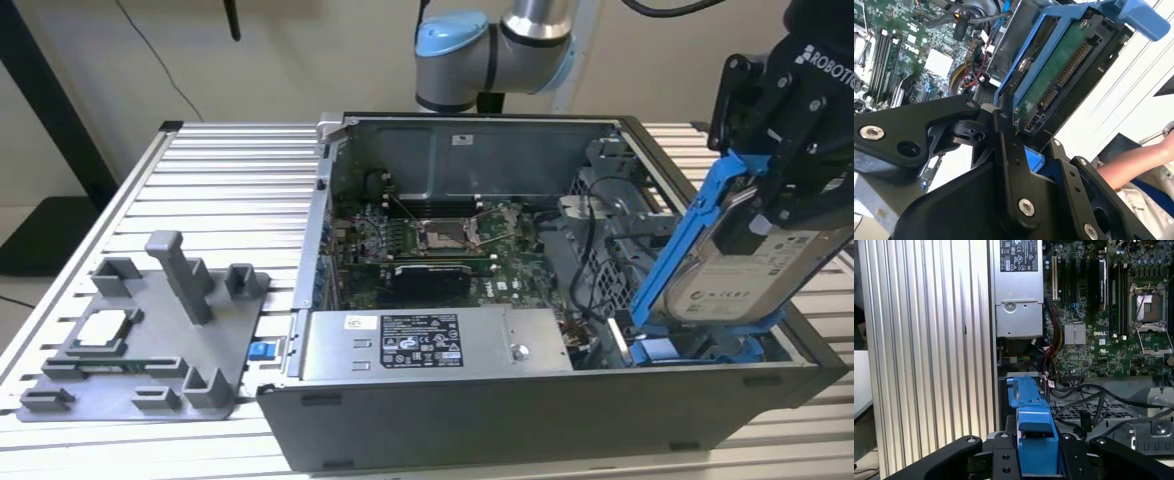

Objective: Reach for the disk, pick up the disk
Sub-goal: 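Pick up the disk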

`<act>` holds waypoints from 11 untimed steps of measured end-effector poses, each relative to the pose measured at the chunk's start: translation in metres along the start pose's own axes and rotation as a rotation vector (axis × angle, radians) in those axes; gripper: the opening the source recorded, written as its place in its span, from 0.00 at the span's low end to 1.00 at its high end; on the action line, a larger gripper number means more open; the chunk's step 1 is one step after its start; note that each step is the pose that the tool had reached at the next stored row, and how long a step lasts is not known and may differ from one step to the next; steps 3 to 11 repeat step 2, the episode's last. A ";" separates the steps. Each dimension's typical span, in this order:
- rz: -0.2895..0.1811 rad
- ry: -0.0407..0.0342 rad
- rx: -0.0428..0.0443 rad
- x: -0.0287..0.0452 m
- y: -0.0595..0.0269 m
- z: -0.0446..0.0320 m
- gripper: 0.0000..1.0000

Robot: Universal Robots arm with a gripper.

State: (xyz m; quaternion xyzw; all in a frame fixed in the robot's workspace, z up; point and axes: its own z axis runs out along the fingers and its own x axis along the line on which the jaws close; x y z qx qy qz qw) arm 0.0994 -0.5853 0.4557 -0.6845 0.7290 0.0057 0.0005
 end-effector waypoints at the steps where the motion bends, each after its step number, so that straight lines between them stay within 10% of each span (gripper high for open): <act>1: 0.000 0.0000 0.0000 0.0000 0.0000 0.0000 0.00; 11: 0.000 0.0000 0.0000 0.0000 0.0000 0.0000 0.00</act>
